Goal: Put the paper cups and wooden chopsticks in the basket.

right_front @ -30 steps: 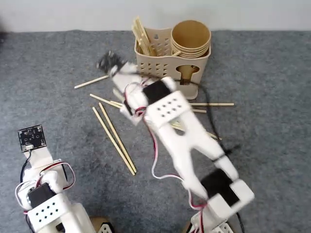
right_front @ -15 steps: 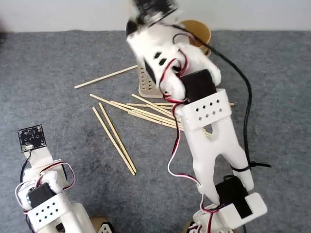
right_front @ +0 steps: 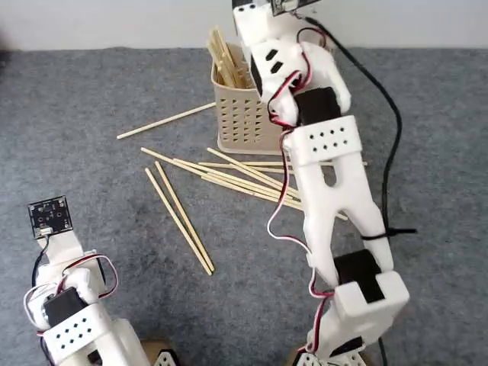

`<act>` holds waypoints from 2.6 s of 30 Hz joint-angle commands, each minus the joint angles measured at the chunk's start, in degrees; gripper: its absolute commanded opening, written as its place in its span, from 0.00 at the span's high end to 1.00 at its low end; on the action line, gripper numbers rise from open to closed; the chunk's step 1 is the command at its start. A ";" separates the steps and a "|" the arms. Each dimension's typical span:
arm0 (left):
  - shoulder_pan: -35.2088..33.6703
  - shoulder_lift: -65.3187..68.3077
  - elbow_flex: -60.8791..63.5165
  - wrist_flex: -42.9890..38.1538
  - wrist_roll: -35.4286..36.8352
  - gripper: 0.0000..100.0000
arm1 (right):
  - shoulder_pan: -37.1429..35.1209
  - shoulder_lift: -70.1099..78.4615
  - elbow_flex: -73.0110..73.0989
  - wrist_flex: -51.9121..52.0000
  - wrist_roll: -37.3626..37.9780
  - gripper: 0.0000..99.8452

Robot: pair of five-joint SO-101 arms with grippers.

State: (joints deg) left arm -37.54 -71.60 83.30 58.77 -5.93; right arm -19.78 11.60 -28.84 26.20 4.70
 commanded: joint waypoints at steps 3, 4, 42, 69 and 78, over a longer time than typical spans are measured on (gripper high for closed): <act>0.35 -1.14 -0.57 -0.62 -0.35 0.99 | 0.31 1.36 -3.16 4.35 -3.25 0.91; 0.35 -1.14 -0.75 -0.62 -0.26 0.98 | 0.31 1.36 -3.16 5.67 -3.60 0.86; 26.55 56.88 -67.30 23.65 16.26 0.98 | 9.27 -19.30 -3.16 75.21 -9.67 0.77; 36.84 83.08 -68.09 6.51 35.43 0.86 | 11.91 -19.30 -3.08 75.21 -9.67 0.77; 36.84 83.16 -66.15 6.59 35.52 0.80 | 11.91 -19.30 -3.08 75.21 -9.67 0.77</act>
State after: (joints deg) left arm -1.14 11.82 17.71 65.98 28.97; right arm -8.35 -5.01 -28.84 100.04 -4.53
